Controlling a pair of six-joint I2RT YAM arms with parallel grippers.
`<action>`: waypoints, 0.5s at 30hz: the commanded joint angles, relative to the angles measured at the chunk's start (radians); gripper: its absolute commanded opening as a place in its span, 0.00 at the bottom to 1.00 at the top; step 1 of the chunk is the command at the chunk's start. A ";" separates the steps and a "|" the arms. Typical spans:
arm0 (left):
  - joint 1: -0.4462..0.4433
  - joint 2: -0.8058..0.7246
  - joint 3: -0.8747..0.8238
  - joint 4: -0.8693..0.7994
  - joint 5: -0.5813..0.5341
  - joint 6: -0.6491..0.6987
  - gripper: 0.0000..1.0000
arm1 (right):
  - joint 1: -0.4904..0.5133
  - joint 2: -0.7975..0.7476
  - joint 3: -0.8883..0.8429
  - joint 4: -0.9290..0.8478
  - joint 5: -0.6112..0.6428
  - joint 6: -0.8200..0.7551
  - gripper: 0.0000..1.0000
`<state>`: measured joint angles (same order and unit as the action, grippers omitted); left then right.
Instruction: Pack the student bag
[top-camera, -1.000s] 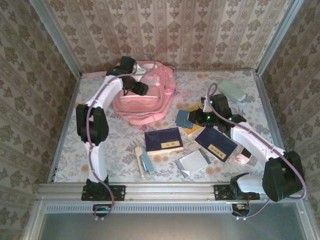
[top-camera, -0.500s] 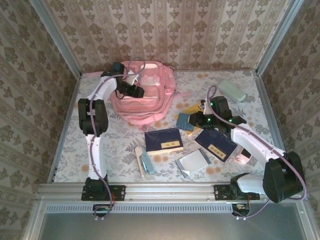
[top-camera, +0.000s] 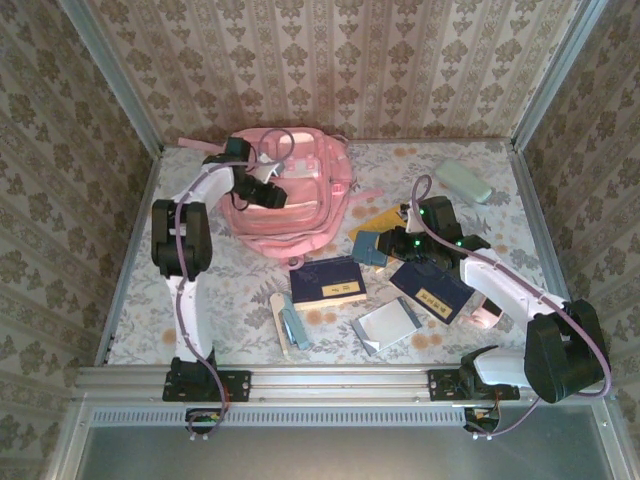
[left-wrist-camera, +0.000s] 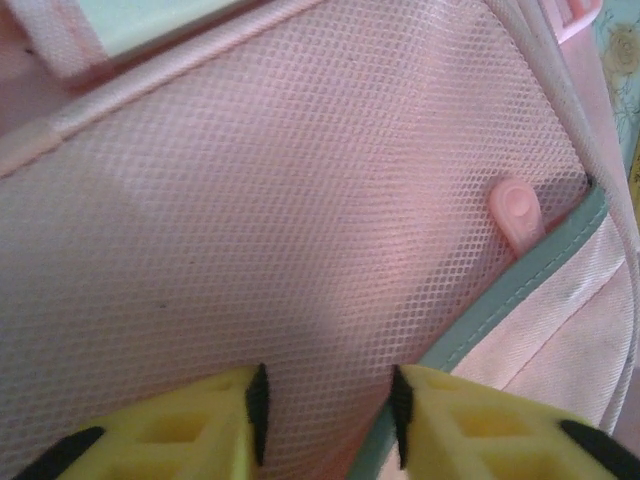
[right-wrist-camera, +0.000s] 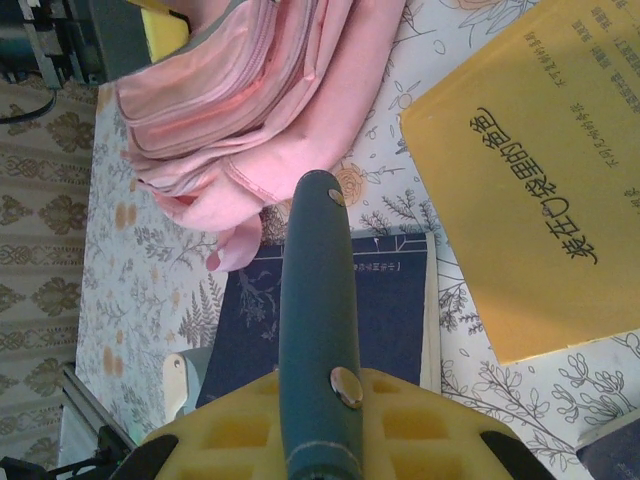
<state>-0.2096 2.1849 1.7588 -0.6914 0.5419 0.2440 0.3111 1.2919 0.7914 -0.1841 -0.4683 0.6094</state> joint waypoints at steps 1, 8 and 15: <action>-0.053 -0.034 -0.025 -0.044 -0.095 0.070 0.47 | -0.006 -0.006 -0.016 0.042 -0.034 0.018 0.03; -0.106 -0.018 -0.029 -0.084 -0.177 0.110 0.53 | -0.008 -0.025 -0.016 0.029 -0.043 0.014 0.03; -0.155 -0.001 -0.030 -0.086 -0.293 0.152 0.38 | -0.008 -0.020 -0.022 0.041 -0.048 0.023 0.03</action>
<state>-0.3290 2.1788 1.7542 -0.7067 0.3172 0.3489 0.3073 1.2911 0.7769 -0.1642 -0.4862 0.6250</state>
